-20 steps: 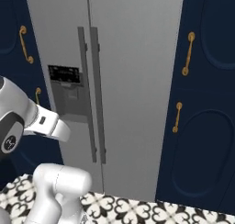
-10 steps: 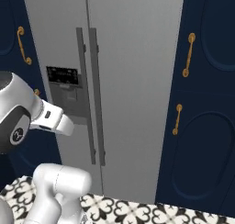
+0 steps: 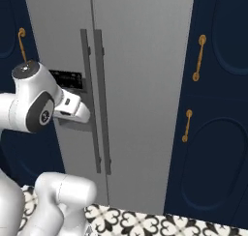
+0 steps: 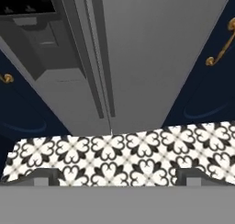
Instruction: Take the strawberry from the fridge and place it on top of the pancake, located on the dining counter.
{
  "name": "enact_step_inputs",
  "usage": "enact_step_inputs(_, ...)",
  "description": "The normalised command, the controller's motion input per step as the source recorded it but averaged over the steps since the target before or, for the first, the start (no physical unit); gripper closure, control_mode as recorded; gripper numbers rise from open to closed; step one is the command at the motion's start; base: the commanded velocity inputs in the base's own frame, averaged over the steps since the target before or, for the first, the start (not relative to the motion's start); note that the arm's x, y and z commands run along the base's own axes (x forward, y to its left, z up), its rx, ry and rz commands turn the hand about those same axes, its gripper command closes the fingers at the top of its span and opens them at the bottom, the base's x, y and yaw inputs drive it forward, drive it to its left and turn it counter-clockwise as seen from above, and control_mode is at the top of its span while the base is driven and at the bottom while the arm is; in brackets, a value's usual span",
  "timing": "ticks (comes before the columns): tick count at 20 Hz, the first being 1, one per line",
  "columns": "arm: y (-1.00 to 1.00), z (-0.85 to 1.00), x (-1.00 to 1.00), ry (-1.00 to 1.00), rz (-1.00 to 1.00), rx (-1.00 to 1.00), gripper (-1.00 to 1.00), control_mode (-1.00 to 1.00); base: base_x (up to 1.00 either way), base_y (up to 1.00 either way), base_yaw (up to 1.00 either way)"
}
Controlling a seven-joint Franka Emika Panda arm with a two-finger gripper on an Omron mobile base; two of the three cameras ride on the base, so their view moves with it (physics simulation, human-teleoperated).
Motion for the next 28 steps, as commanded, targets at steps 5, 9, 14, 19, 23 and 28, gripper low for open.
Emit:
enact_step_inputs(5,0.04,-0.07,0.80,-0.01,0.00,0.00,-1.00,-1.00,0.00,0.00,0.00)
enact_step_inputs(9,0.03,-0.02,0.59,0.00,0.00,0.00,-1.00,-1.00,0.00,0.00,0.00)
enact_step_inputs(14,0.03,-0.22,0.34,-0.08,0.00,-0.01,-1.00,-1.00,0.00,0.00,0.00)
enact_step_inputs(19,0.03,-0.19,0.48,-0.07,0.00,-0.01,-1.00,-1.00,0.00,0.00,0.00)
enact_step_inputs(23,0.00,-0.09,0.61,0.00,0.00,0.00,-1.00,-1.00,0.00,0.00,0.00)
enact_step_inputs(28,0.00,-0.10,0.64,0.00,0.00,0.00,-1.00,-1.00,0.00,0.00,0.00)
